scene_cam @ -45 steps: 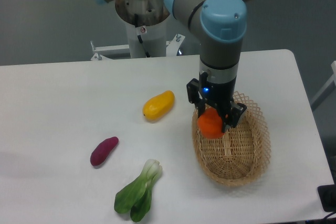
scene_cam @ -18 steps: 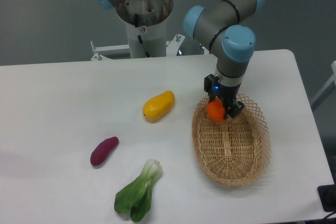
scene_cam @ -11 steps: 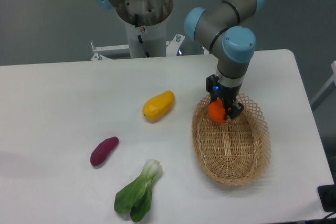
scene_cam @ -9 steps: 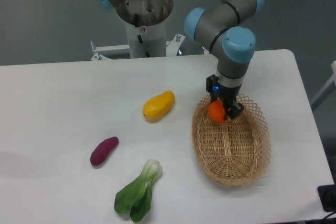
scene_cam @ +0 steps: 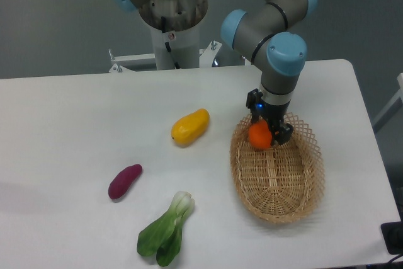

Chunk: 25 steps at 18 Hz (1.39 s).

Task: Place the orange in the basket
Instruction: 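Lower the orange into the basket and open the gripper, then raise the open gripper up away from the orange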

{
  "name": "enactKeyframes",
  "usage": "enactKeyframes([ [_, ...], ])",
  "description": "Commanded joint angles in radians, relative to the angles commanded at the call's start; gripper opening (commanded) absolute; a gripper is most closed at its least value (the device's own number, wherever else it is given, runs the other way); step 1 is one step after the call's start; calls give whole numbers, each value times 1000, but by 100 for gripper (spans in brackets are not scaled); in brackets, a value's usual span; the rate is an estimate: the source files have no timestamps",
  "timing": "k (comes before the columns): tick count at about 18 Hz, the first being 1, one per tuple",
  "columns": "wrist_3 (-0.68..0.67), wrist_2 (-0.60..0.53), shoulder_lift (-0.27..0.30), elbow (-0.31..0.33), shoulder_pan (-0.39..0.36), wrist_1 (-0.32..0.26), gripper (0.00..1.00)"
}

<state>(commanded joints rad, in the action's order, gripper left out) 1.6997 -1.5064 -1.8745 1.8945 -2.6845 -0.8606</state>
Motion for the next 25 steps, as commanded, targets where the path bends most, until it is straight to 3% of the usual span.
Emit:
enactKeyframes([
  [25,-21,29,14,-118,12,-18,100],
])
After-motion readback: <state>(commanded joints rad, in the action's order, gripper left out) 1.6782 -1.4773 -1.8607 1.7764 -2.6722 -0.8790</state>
